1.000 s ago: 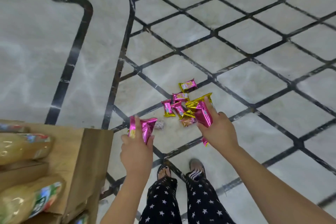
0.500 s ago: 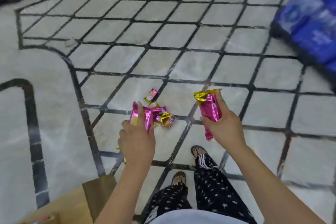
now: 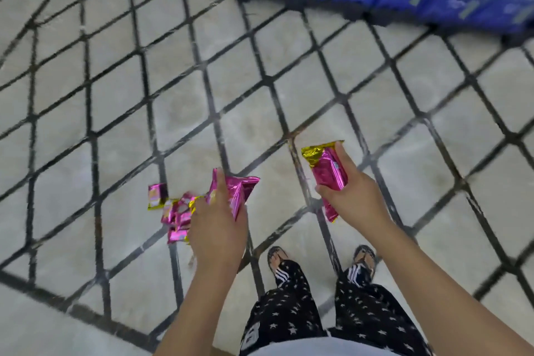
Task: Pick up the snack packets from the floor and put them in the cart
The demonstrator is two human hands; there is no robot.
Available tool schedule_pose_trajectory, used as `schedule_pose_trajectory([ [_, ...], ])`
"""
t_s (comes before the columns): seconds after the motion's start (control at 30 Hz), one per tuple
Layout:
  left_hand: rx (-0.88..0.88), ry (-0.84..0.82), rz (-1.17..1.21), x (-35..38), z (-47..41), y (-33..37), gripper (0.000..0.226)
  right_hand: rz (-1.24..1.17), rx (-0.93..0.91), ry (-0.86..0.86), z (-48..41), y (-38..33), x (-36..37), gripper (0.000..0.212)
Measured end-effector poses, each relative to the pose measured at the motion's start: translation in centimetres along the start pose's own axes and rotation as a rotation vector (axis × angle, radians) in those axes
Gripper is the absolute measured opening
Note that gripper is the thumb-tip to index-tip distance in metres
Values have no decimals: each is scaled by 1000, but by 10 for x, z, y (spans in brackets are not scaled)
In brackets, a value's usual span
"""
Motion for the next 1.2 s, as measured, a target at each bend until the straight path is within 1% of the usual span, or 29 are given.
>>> schedule_pose_trajectory([
  [0.1, 109, -41, -78, 19, 1, 54, 77, -65, 96, 67, 15, 57, -40, 91],
  [0.2, 209, -66, -92, 40, 8, 110, 77, -131, 178, 142, 38, 116, -79, 90],
  [0.33, 325, -78, -155, 73, 41, 194, 76, -176, 300, 235, 77, 203, -135, 92],
  [0.47, 445, -147, -209, 127, 97, 287, 77, -183, 441, 329, 125, 299, -198, 91],
  [0.57, 530, -223, -248, 176, 146, 353, 77, -176, 569, 397, 173, 370, -241, 86],
  [0.73, 740, -335, -322, 255, 243, 459, 76, -278, 766, 499, 265, 472, -286, 78],
  [0.8, 809, -363, -356, 275, 277, 490, 77, -341, 830, 550, 295, 500, -292, 79],
  [1.0, 1129, -433, -484, 333, 380, 581, 74, -561, 1034, 726, 382, 565, -298, 82],
  [1.2, 1295, -495, -608, 383, 444, 642, 76, -694, 1228, 817, 436, 606, -304, 81],
])
Point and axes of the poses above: each hand's wrist, its own z-axis away from the middle knuckle, its own x-axis out of the palm, y = z × x, the point moved 9 cm from there along -z, towards the middle knuckle, and after that the axes turned 2 degrees about -y, right-handed, at the moved point
